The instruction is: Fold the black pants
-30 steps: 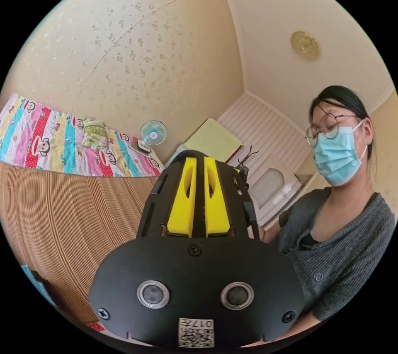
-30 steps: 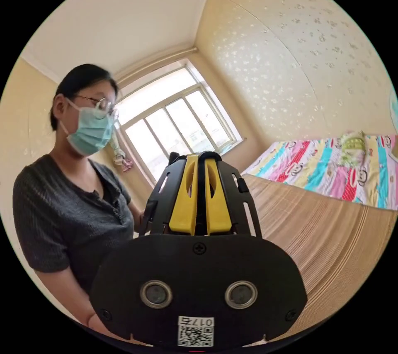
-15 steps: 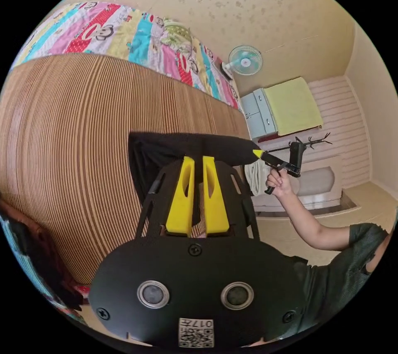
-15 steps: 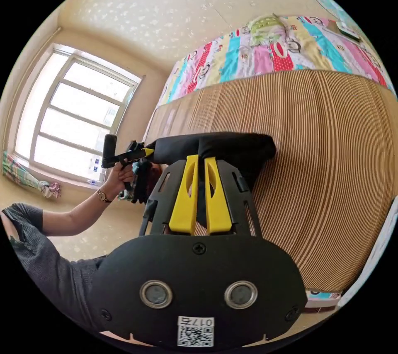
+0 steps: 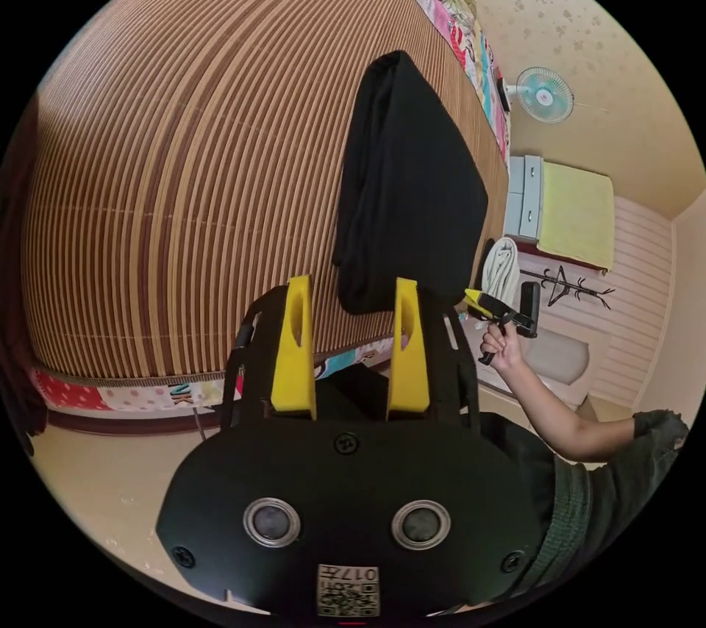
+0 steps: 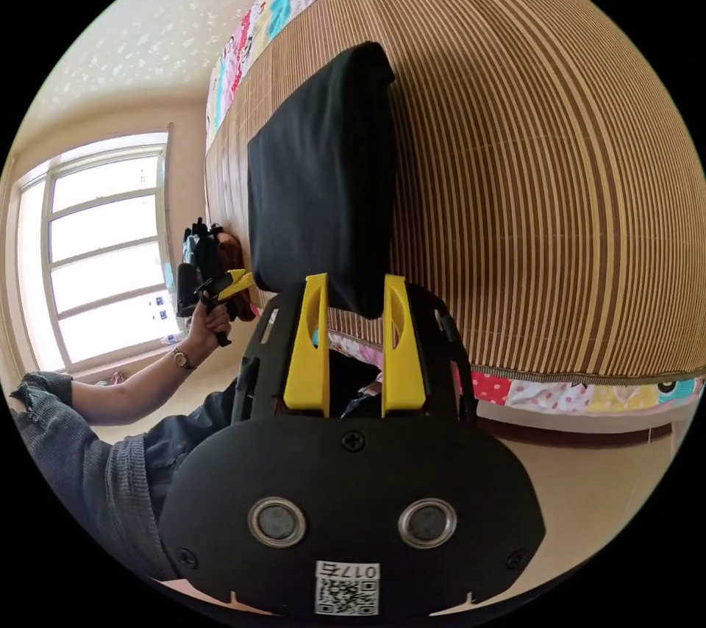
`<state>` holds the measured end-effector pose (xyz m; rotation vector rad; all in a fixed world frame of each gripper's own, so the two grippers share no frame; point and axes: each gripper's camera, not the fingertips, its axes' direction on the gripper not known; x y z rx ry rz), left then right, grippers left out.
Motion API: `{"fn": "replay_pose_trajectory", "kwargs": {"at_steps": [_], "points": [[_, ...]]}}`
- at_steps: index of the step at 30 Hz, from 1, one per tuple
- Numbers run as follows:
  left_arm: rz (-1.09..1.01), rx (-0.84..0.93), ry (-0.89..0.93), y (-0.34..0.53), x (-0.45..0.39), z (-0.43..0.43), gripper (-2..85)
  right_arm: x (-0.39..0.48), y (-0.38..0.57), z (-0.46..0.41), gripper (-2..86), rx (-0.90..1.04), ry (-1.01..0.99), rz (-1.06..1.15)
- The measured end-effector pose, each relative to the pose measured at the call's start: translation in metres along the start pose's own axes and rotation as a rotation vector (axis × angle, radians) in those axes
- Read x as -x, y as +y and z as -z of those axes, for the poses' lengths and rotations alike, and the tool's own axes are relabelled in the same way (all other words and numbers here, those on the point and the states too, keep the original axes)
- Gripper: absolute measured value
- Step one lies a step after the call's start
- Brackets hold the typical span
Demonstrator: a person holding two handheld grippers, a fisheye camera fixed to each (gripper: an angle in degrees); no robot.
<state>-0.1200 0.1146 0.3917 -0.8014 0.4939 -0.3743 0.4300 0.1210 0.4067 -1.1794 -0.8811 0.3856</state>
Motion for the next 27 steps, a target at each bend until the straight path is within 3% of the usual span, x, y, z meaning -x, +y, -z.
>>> {"fn": "replay_pose_trajectory", "kwargs": {"at_steps": [4, 10, 15, 21, 27], "points": [[-0.028, 0.005, 0.038, -0.058, 0.005, -0.002, 18.2, -0.02, -0.025, 0.019, 15.4, -0.1, -0.139, -0.044], [-0.115, 0.092, 0.047, -0.143, 0.0, -0.043, 17.0, -0.023, -0.061, -0.023, 18.5, -0.018, -0.212, -0.088], [-0.255, 0.182, -0.055, -0.172, -0.015, -0.058, 16.5, -0.008, -0.062, -0.043, 18.6, -0.032, -0.117, -0.108], [-0.237, 0.218, -0.011, -0.189, -0.002, -0.071, 12.3, -0.015, -0.06, -0.059, 14.4, -0.034, -0.227, -0.161], [-0.155, 0.259, 0.127, -0.171, 0.01, -0.052, 7.8, 0.006, -0.035, -0.053, 7.9, 0.003, -0.313, -0.059]]}}
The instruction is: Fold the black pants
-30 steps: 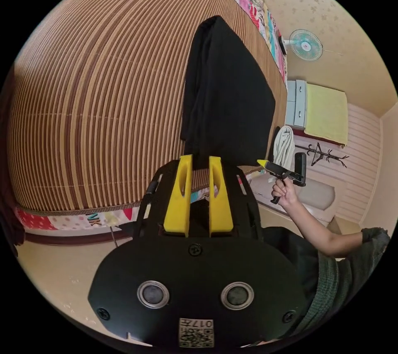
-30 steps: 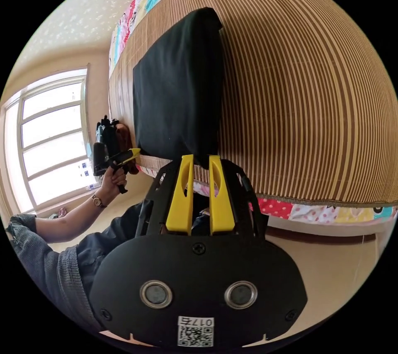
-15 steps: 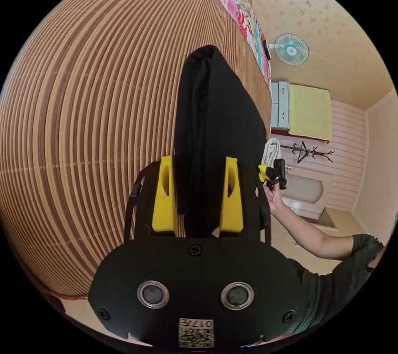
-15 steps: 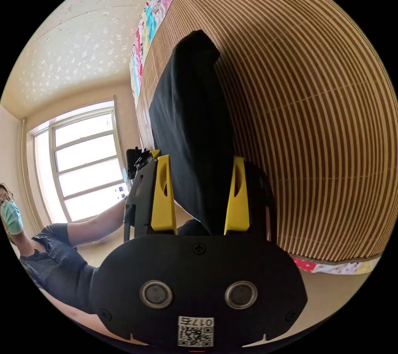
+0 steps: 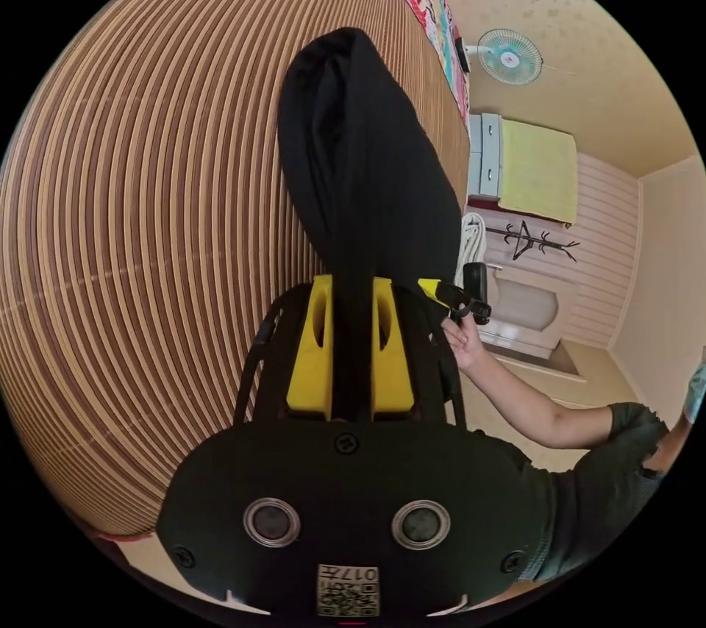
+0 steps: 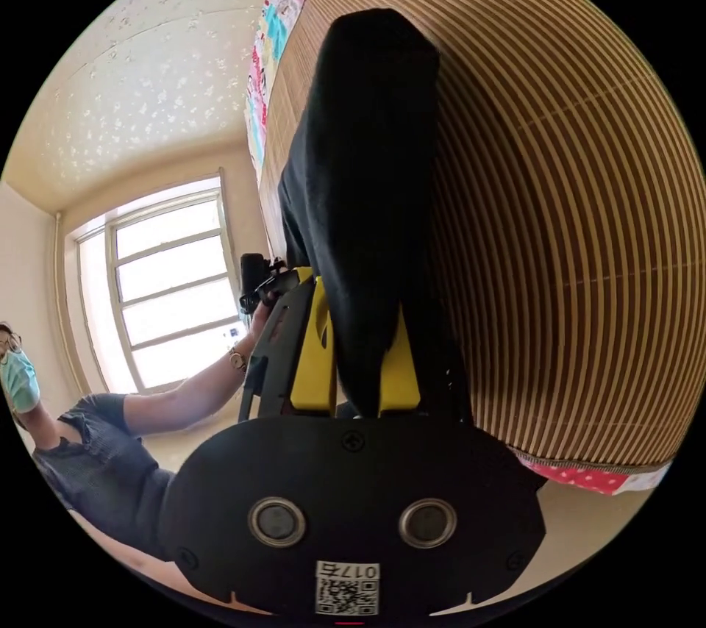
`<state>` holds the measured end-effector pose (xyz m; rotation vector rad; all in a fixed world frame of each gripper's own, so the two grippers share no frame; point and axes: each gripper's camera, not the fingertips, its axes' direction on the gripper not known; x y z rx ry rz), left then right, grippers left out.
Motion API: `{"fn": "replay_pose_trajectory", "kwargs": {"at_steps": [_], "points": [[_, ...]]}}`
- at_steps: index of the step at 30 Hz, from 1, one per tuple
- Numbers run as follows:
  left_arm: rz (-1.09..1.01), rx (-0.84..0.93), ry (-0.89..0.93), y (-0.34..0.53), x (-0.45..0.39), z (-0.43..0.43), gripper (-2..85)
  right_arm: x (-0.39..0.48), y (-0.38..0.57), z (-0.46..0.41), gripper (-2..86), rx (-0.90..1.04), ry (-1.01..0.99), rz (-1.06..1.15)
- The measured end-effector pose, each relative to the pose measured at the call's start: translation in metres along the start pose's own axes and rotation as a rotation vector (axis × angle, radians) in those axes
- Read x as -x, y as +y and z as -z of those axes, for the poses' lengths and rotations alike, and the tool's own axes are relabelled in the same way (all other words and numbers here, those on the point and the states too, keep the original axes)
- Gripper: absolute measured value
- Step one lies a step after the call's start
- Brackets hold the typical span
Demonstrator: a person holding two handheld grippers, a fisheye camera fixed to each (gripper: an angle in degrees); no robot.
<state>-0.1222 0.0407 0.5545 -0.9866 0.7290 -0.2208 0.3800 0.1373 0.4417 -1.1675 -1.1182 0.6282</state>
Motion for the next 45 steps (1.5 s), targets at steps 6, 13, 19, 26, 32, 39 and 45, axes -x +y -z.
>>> {"fn": "replay_pose_trajectory", "kwargs": {"at_steps": [6, 13, 19, 26, 32, 39, 45], "points": [[-0.034, 0.104, -0.011, 0.04, -0.048, -0.028, 7.3, 0.008, 0.044, 0.032, 5.6, 0.131, -0.059, 0.042], [-0.185, 0.147, 0.038, 0.005, -0.178, -0.154, 7.5, 0.007, 0.092, 0.185, 4.9, 0.041, -0.025, 0.082], [-0.485, 0.224, 0.113, -0.079, -0.355, -0.299, 7.8, 0.039, 0.137, 0.377, 4.8, -0.179, 0.171, 0.2], [-0.681, 0.281, 0.048, -0.152, -0.509, -0.441, 8.1, 0.048, 0.154, 0.52, 6.5, -0.357, 0.457, 0.169], [-0.37, 0.465, -0.316, -0.174, -0.476, -0.57, 10.2, -0.059, 0.112, 0.493, 11.4, -0.404, 0.839, -0.409], [-0.435, 0.551, -0.493, -0.065, -0.385, -0.531, 6.5, -0.048, 0.108, 0.43, 12.1, -0.435, 1.076, -0.393], [-0.087, 0.715, -0.977, 0.052, -0.227, -0.358, 0.8, 0.013, 0.185, 0.419, 8.1, -0.769, 0.981, -0.44]]}}
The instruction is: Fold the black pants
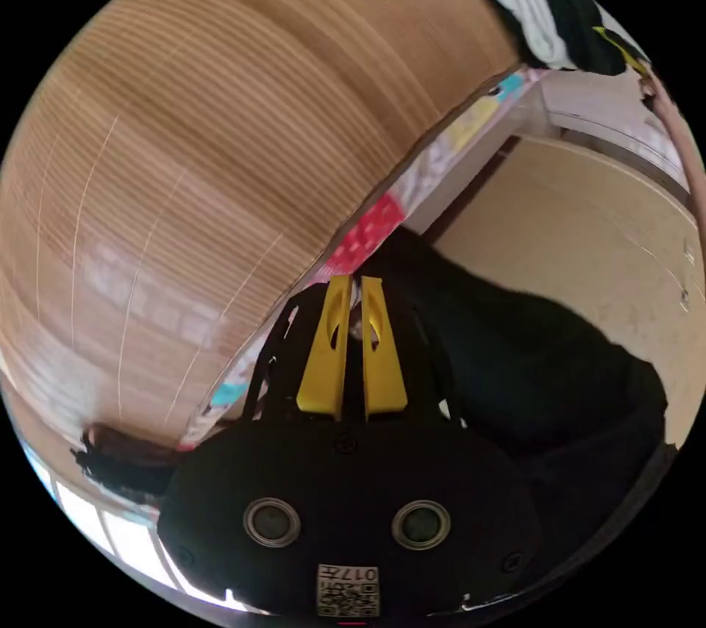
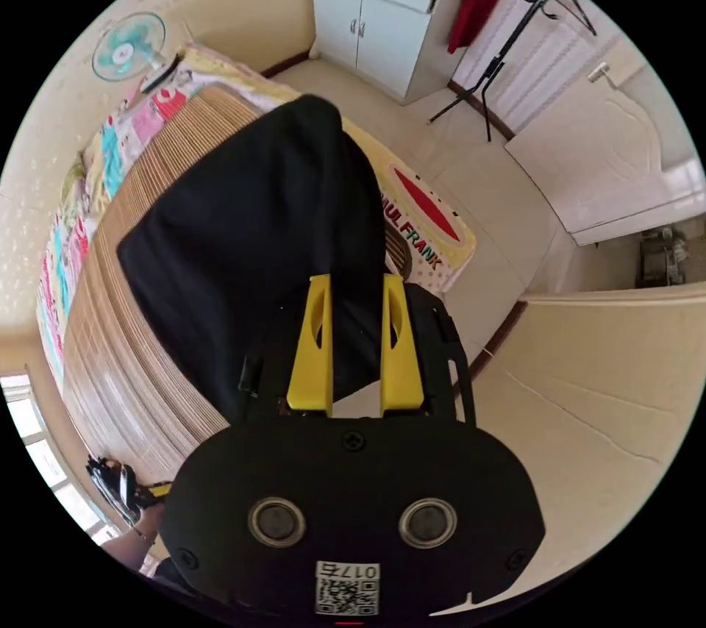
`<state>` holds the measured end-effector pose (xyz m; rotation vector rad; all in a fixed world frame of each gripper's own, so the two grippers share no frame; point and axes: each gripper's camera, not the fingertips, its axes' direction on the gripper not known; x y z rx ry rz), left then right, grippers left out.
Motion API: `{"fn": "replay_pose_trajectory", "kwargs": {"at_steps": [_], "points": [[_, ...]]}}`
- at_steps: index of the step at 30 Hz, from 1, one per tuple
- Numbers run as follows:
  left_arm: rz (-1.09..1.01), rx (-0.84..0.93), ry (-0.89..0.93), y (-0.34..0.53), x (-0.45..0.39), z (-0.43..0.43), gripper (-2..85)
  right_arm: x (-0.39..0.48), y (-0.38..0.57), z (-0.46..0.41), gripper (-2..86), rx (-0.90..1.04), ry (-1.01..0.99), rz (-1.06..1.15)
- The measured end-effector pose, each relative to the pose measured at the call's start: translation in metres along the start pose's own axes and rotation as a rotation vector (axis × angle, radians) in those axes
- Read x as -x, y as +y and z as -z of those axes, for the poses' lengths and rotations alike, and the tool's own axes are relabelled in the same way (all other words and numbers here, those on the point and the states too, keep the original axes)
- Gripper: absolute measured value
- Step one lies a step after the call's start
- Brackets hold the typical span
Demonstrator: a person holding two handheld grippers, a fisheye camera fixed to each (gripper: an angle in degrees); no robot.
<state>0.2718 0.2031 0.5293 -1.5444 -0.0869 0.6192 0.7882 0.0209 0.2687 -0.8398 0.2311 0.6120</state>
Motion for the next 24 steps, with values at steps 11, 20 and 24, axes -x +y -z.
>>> {"fn": "replay_pose_trajectory", "kwargs": {"at_steps": [11, 20, 24], "points": [[0.836, -0.493, 0.382, 0.367, 0.133, -0.077, -0.4, 0.204, 0.237, 0.01, 0.5, 0.253, -0.761, 0.251], [1.237, -1.093, 0.378, 0.543, 0.156, -0.099, 3.7, 0.495, 0.394, 0.104, 0.3, 0.47, -1.255, 1.006], [1.182, -1.163, 0.328, 0.586, 0.213, -0.094, 10.3, 0.521, 0.438, 0.126, 0.3, 0.479, -1.264, 1.093]]}}
